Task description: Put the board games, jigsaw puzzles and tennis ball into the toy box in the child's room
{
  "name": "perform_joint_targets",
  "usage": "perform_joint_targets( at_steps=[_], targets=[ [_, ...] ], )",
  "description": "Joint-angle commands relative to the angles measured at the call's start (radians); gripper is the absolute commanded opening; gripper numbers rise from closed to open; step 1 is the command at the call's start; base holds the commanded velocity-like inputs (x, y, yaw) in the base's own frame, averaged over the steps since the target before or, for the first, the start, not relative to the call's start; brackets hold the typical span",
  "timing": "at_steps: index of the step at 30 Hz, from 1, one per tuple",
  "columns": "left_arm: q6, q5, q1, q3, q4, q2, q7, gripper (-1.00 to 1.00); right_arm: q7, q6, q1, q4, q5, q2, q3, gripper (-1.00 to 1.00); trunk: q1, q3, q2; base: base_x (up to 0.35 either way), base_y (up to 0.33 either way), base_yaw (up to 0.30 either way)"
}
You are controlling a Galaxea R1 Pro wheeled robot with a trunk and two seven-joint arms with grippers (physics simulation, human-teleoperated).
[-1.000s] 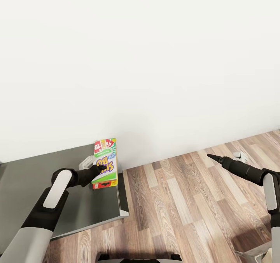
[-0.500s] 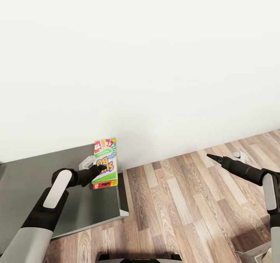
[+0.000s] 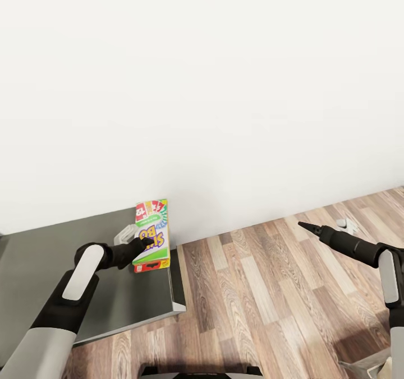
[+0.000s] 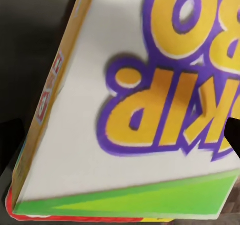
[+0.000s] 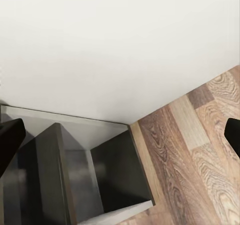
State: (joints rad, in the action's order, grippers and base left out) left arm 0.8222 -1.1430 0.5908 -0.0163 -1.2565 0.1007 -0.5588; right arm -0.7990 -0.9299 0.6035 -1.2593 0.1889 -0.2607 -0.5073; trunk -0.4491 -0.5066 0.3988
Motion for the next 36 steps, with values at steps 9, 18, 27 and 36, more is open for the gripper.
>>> perform_joint_targets(
  at_steps=[9,18,27,36],
  targets=[
    [-0.005,-0.027,0.000,-0.002,-0.002,0.001,-0.010,1.00,-0.003,-0.004,0.001,0.000,0.000,0.000,-0.002,1.00,-0.001,-0.002,0.001,0.000,0.000,-0.084],
    [-0.005,-0.027,-0.001,-0.002,-0.004,0.001,-0.010,1.00,-0.003,-0.004,0.001,0.000,0.000,0.000,-0.002,1.00,-0.001,-0.002,0.001,0.000,0.000,-0.020],
    [-0.005,-0.027,-0.001,-0.001,-0.005,0.001,-0.010,1.00,-0.003,-0.004,0.001,0.000,0.000,-0.001,-0.002,1.00,-0.001,-0.002,0.001,0.000,0.000,-0.004],
    [-0.005,-0.027,-0.002,-0.001,-0.010,0.001,-0.012,1.00,-0.003,-0.004,0.001,0.000,0.000,-0.001,-0.002,1.00,-0.001,-0.002,0.001,0.000,0.000,-0.001]
  ],
)
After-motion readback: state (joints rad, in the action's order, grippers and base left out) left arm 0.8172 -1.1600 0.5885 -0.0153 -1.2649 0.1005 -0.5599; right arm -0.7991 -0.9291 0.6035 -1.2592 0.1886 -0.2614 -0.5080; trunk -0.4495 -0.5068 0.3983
